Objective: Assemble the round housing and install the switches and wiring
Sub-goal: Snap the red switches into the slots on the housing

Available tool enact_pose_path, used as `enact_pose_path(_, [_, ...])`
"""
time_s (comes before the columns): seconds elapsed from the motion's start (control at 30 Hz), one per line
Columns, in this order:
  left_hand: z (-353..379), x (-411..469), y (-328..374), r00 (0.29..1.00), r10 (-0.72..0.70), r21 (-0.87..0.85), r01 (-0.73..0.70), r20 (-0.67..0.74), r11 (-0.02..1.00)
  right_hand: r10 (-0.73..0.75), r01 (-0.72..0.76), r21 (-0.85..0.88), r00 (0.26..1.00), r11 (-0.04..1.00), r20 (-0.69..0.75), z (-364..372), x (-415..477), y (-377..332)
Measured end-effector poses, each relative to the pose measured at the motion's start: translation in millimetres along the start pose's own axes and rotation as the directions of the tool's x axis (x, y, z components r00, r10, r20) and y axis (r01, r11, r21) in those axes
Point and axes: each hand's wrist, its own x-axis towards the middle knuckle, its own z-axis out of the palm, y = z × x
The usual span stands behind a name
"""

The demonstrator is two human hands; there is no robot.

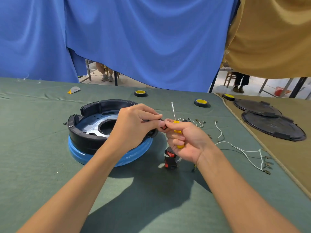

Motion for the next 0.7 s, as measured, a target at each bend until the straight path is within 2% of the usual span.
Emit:
enact_pose_path(0.2, [-8.8,-1.5,-5.7,0.983,0.005,0.015,-0.008,0.185,1.0,0.087,-0.09,0.043,0.994,0.995,0.061,1.4,-4.0,-2.3])
enact_pose_path(0.3, [-9.8,-1.8,-5.4,0.99,0.056,-0.022,-0.054,0.126,0.998,0.031,-0.034,-0.126,0.999,0.991,-0.031,0.6,-5.3,-9.6])
enact_pose_path(0.37, [-10.6,-2.1,-5.6,0.997,0.042,-0.092,-0.036,0.071,0.995,-0.098,0.03,-0.354,0.979,0.935,-0.177,-5.0,-1.6,-14.8])
enact_pose_path(0.4, [-11.6,-2.0,-6.4,0.998,0.014,-0.145,-0.006,0.053,0.989,-0.211,0.042,-0.556,0.947,0.83,-0.243,-9.3,0.3,-15.9])
enact_pose_path(0.43, [-12.8,-1.8,-6.7,0.999,-0.024,-0.199,0.033,0.047,0.979,-0.341,-0.004,-0.781,0.899,0.624,-0.277,-14.0,2.0,-15.6])
enact_pose_path(0.47, [-13.9,-1.8,-6.6,0.997,-0.065,-0.244,0.076,0.052,0.967,-0.468,-0.108,-0.942,0.846,0.316,-0.254,-21.8,5.5,-13.7])
enact_pose_path(0.5, [-14.8,-1.7,-6.0,0.993,-0.098,-0.276,0.112,0.063,0.955,-0.552,-0.214,-0.977,0.814,0.01,-0.184,-29.2,8.0,-10.3])
enact_pose_path(0.53, [-15.5,-1.6,-5.2,0.99,-0.118,-0.294,0.134,0.073,0.946,-0.583,-0.275,-0.942,0.804,-0.19,-0.118,-34.3,10.1,-5.5])
enact_pose_path(0.57, [-16.0,-1.4,-4.5,0.989,-0.128,-0.303,0.146,0.08,0.942,-0.578,-0.291,-0.912,0.813,-0.291,-0.075,-37.5,11.9,-0.4])
enact_pose_path(0.63, [-16.6,-1.3,-3.4,0.986,-0.14,-0.306,0.16,0.088,0.939,-0.547,-0.291,-0.872,0.836,-0.394,-0.032,-42.0,16.2,6.9])
enact_pose_path(0.7, [-17.6,-1.6,-3.1,0.985,-0.146,-0.309,0.168,0.091,0.936,-0.572,-0.296,-0.831,0.82,-0.472,0.032,-41.2,18.8,7.0])
